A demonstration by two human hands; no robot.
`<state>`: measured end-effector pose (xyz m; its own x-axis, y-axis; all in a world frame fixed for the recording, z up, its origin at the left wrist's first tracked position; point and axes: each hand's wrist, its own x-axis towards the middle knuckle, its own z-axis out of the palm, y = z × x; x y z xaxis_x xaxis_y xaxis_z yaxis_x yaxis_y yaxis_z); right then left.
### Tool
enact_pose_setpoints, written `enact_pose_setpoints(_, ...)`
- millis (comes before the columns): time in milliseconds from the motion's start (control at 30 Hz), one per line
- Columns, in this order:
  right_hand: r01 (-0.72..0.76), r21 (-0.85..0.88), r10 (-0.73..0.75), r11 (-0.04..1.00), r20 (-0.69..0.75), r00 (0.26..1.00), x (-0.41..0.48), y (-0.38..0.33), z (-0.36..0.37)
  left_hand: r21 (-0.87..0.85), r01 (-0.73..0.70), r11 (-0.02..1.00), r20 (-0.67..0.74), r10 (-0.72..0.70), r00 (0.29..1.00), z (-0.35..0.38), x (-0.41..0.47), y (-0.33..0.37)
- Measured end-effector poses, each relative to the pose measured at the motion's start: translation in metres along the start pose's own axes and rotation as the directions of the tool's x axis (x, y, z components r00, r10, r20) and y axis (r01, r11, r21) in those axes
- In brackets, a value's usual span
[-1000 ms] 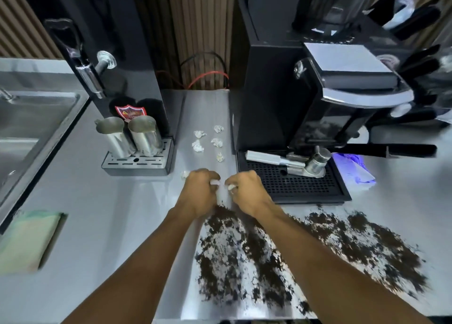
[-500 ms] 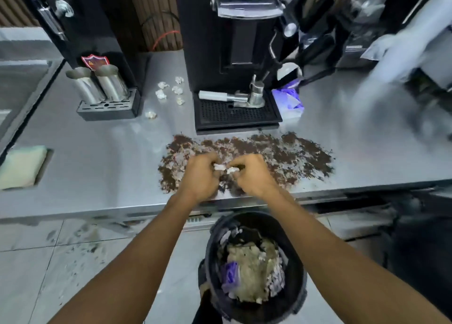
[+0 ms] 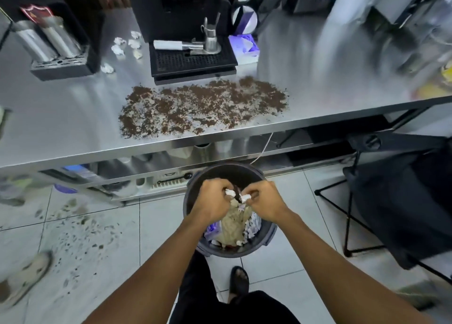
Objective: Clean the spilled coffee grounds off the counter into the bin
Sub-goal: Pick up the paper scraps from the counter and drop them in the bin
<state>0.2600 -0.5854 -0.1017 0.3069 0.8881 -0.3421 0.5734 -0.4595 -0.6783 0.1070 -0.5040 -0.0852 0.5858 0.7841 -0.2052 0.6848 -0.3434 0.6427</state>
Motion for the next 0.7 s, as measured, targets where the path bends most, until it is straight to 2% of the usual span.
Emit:
enact_pose_setpoints(200, -0.066, -0.029, 0.069, 0.997, 0.108, 0.992, -0.010, 0.025, 0.025, 0.054, 0.037, 0.998, 0.138, -0.044, 0.989, 0.018, -0.018, -0.011)
enact_pose_setpoints(333, -0.101, -0.076, 0.110, 0.992, 0.128, 0.986, -0.007, 0.038, 0.023, 0.058, 0.078, 0.995, 0.132, -0.085, 0.988, 0.011, -0.016, -0.025)
enact_pose_setpoints(533, -0.029, -0.046, 0.032, 0.999, 0.071, 0.997, 0.025, -0.006, 0.000, -0.004, 0.124, 0.992, 0.031, -0.124, 0.992, -0.028, 0.004, -0.040)
enact_pose_setpoints(700, 0.124, 0.018, -0.124, 0.992, 0.001, 0.992, 0.087, -0.101, -0.007, -0.037, 0.074, 0.997, -0.154, -0.079, 0.985, -0.097, 0.051, -0.052)
